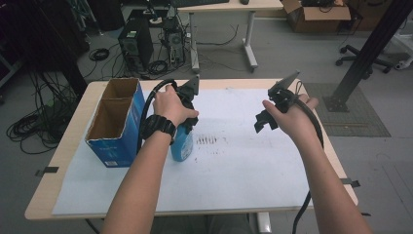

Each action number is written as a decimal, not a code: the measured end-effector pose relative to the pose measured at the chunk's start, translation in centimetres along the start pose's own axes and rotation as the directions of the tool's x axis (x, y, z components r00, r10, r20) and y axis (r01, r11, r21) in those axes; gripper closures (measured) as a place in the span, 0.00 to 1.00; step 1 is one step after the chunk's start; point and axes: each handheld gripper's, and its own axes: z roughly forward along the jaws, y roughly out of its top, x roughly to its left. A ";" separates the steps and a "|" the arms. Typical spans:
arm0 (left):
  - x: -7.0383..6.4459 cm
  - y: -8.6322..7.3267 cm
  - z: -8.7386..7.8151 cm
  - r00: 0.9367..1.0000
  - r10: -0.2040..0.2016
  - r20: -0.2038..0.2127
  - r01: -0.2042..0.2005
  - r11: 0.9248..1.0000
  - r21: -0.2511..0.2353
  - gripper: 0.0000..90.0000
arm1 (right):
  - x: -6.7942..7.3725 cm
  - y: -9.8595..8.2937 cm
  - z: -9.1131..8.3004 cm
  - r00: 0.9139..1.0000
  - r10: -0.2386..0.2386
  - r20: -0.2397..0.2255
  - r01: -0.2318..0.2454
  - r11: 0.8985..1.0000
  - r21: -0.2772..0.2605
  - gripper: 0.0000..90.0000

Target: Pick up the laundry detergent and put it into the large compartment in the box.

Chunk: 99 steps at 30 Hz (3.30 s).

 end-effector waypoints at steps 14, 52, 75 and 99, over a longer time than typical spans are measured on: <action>0.1 -0.1 -0.5 1.000 0.005 0.001 -0.005 1.000 0.000 0.41 | -0.1 -0.2 -0.4 1.000 0.006 -0.005 -0.006 1.000 -0.005 0.04; 3.8 -2.0 -16.5 1.000 -0.026 0.007 0.026 0.996 -0.090 0.42 | 0.7 0.7 -2.0 1.000 0.008 -0.029 -0.008 1.000 -0.019 0.04; 13.4 -5.8 -19.9 0.967 -0.253 0.003 0.251 0.958 -0.137 0.42 | -0.2 1.4 -1.6 0.998 0.029 -0.047 -0.029 1.000 -0.009 0.04; 18.6 -7.7 -14.7 0.933 -0.359 0.012 0.359 0.929 -0.096 0.42 | -0.2 1.7 -0.2 0.998 0.035 -0.043 -0.035 0.999 0.014 0.04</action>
